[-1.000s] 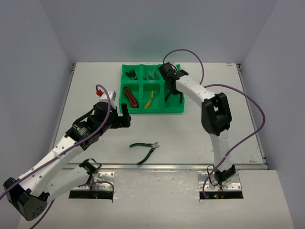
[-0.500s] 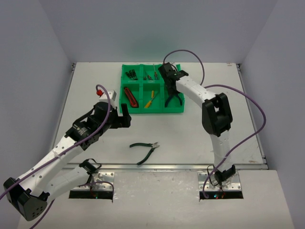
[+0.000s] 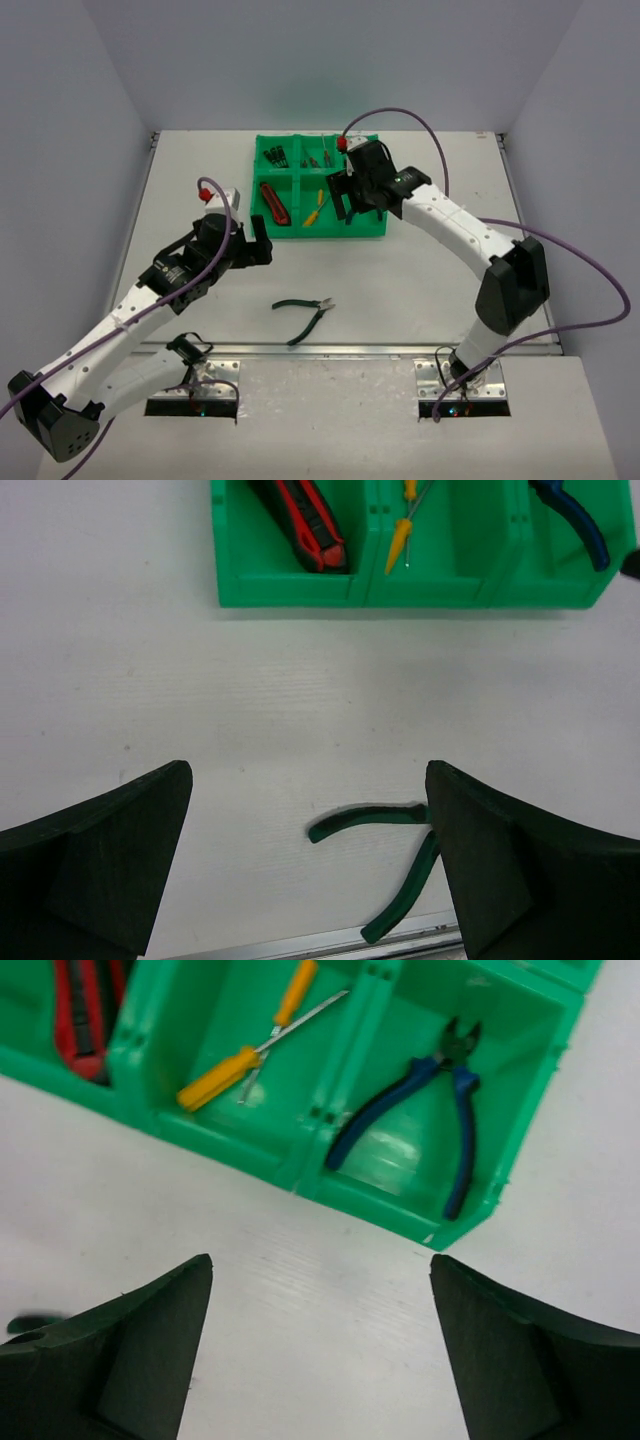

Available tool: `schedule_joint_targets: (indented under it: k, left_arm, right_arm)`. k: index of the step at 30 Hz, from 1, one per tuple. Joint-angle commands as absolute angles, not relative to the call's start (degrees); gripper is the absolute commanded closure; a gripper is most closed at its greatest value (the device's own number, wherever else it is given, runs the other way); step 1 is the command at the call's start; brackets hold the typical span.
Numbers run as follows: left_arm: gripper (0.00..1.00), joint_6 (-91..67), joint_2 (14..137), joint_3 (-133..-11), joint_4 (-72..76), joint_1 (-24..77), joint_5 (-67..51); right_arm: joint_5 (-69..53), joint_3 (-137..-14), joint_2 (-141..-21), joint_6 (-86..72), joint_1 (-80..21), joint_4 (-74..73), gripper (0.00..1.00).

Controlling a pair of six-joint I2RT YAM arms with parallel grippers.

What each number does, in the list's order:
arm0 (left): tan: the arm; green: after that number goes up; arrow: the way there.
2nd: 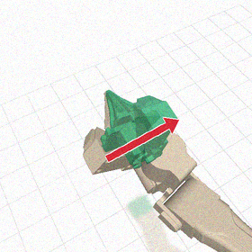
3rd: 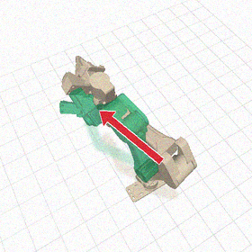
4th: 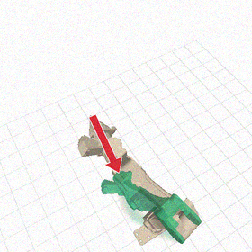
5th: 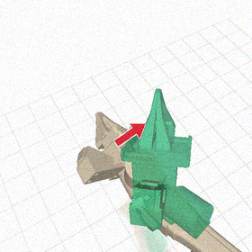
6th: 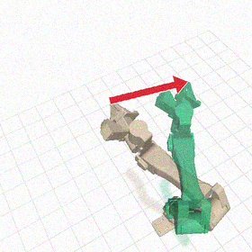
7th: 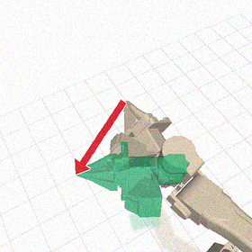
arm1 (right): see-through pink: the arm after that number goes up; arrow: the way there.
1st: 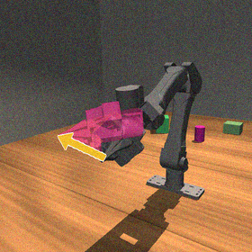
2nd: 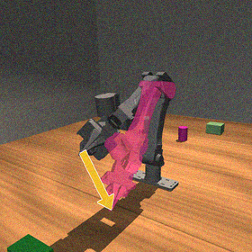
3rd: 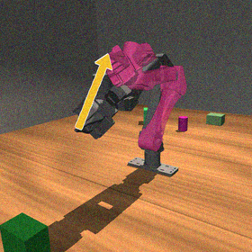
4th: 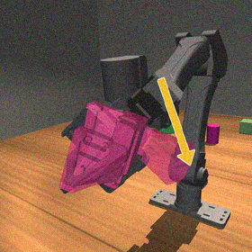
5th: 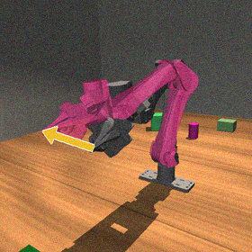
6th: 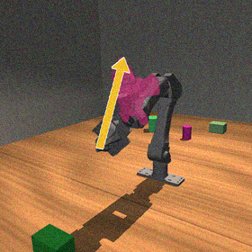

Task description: Sort the tools into containers

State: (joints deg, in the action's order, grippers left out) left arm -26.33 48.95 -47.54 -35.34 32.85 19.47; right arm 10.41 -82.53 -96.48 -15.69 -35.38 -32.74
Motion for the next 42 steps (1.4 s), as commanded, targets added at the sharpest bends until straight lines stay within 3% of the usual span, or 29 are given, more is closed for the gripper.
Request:
schedule_joint_targets:
  k: [1,7,14,21,25,28,34,38,42]
  left_arm:
    - [0.00,-32.4,45.0,-50.1,-38.6,33.1,32.1]
    - [0.00,-36.0,35.4,-52.1,-43.4,33.1,40.2]
    - [0.00,-31.4,29.4,-50.3,-42.1,33.1,39.0]
    - [0.00,-29.0,30.5,-48.8,-39.1,33.1,34.8]
    - [0.00,-28.7,30.3,-48.7,-39.0,33.0,34.2]
    - [0.00,-28.4,29.3,-48.5,-38.5,33.1,33.9]
    - [0.00,-27.9,28.7,-48.1,-37.8,33.1,33.0]
    - [0.00,-27.8,28.8,-48.1,-37.9,33.1,32.9]
    - [0.00,-27.8,28.1,-48.0,-37.8,33.1,32.8]
  right_arm:
    - [1.0,-76.7,-95.7,-7.2,-43.8,-31.5,0.19]
    - [-6.5,-74.6,-101.1,4.8,-51.8,-30.1,0.25]
    - [-4.6,-83.3,-114.0,10.0,-60.1,-30.8,0.33]
    - [-3.5,-89.2,-123.3,13.3,-61.1,-28.5,0.36]
    - [-5.7,-91.3,-126.2,13.7,-61.1,-32.3,0.71]
    - [-5.5,-89.2,-125.8,13.9,-61.2,-31.2,0.86]
    - [-2.6,-86.4,-119.9,12.2,-61.2,-27.5,1.00]
    - [5.1,-86.1,-113.0,6.4,-60.3,-24.0,1.00]
    - [14.7,-88.7,-106.5,-7.1,-52.9,-26.5,1.00]
